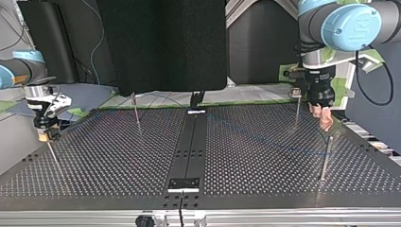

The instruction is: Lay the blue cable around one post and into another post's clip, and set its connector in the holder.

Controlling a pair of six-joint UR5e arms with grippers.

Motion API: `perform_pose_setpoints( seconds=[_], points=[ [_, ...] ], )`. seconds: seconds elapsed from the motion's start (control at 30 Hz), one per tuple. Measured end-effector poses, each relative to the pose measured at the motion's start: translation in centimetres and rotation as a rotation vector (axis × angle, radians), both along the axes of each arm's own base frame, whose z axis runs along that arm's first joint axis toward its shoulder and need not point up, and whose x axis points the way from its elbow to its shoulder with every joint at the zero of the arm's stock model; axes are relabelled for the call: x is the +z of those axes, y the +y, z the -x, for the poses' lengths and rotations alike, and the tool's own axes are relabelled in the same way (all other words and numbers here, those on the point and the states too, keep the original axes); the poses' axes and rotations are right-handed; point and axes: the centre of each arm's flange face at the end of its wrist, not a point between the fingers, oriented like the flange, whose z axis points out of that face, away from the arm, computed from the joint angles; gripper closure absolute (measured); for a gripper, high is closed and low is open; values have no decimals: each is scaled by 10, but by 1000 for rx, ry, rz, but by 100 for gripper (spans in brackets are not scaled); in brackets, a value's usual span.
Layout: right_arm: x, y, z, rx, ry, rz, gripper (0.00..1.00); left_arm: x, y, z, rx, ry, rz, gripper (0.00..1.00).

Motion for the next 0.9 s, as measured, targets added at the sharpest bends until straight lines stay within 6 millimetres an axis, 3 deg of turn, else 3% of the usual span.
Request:
perform_pose_setpoints(
  seconds=[0.9],
  points=[
    [8,-1,-9,13,8,8,5,0,-2,0,-5,-1,0,0]
  ],
)
